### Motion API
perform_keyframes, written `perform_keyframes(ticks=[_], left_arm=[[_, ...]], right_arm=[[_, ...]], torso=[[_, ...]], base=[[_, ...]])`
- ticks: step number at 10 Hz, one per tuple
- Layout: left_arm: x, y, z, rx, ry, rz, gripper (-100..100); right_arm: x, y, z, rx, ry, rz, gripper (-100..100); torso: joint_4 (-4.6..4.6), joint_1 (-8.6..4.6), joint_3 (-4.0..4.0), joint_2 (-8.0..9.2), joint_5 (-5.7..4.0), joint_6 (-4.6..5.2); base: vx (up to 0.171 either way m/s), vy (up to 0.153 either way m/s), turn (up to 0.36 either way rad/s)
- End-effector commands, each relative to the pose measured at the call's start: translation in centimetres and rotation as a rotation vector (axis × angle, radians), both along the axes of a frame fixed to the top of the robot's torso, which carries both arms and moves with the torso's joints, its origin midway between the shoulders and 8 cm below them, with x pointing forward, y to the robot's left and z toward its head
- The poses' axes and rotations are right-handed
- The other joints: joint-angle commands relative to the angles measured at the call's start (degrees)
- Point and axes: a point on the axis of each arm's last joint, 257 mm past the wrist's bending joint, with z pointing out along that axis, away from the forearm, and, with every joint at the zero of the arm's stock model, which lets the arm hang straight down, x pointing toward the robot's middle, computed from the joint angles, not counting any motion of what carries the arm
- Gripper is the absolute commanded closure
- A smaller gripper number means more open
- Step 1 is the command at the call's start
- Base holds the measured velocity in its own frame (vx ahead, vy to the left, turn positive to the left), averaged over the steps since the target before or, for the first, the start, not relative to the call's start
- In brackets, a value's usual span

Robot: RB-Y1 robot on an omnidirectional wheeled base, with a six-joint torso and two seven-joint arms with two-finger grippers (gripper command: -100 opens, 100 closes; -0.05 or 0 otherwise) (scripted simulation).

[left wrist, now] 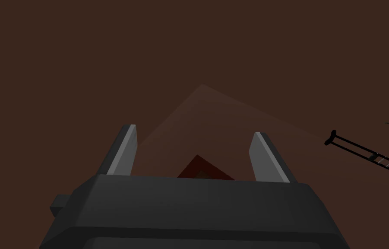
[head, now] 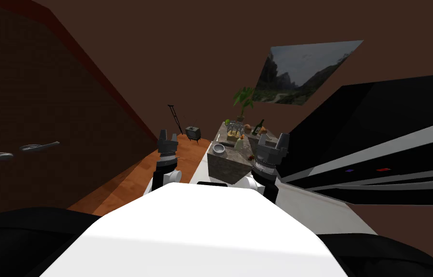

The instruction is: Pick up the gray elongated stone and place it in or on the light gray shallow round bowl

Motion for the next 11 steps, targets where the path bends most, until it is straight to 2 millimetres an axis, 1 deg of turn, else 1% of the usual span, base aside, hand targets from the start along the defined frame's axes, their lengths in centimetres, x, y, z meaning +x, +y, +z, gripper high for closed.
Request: perform_keyframes(ticks=[1, 3, 5, 6, 8, 9, 11], left_arm=[[0.0, 0.0, 0.0, 0.000, 0.000, 0.000, 0], [0.0, 0.0, 0.0, 0.000, 0.000, 0.000, 0], [0.0, 0.0, 0.0, 0.000, 0.000, 0.000, 0], [0.0, 0.0, 0.0, 0.000, 0.000, 0.000, 0], [0.0, 0.0, 0.0, 0.000, 0.000, 0.000, 0], [0.0, 0.0, 0.0, 0.000, 0.000, 0.000, 0], [0.0, 0.0, 0.0, 0.000, 0.000, 0.000, 0]], right_arm=[[0.5, 0.9, -1.1, -0.034, 0.041, 0.031, -100], [1.3, 2.0, -2.7, -0.073, 0.098, 0.066, -100], [2.1, 3.2, -5.0, -0.119, 0.173, 0.103, -100], [2.1, 3.4, -5.1, -0.128, 0.175, 0.107, -100], [2.9, 4.8, -8.2, -0.185, 0.265, 0.144, -100], [2.9, 4.9, -8.3, -0.196, 0.267, 0.149, -100], [3.4, 6.3, -12.1, -0.267, 0.369, 0.184, -100]], torso=[[0.00, 0.00, 0.00, 0.00, 0.00, 0.00], [0.07, 0.20, 0.19, 0.34, 0.04, 0.01], [0.10, 0.39, 0.25, 0.44, 0.08, 0.00], [0.09, 0.47, 0.24, 0.41, 0.10, 0.00], [0.05, 0.24, 0.13, 0.22, 0.06, 0.00], [0.06, 0.31, 0.16, 0.27, 0.07, 0.01], [0.06, 0.33, 0.15, 0.25, 0.07, 0.00]], base=[[-0.059, 0.030, -0.077], [-0.104, 0.070, -0.076], [-0.107, 0.117, -0.069], [-0.060, 0.076, -0.031], [-0.061, 0.069, -0.060], [-0.068, 0.075, -0.030], [-0.071, 0.108, -0.059]])
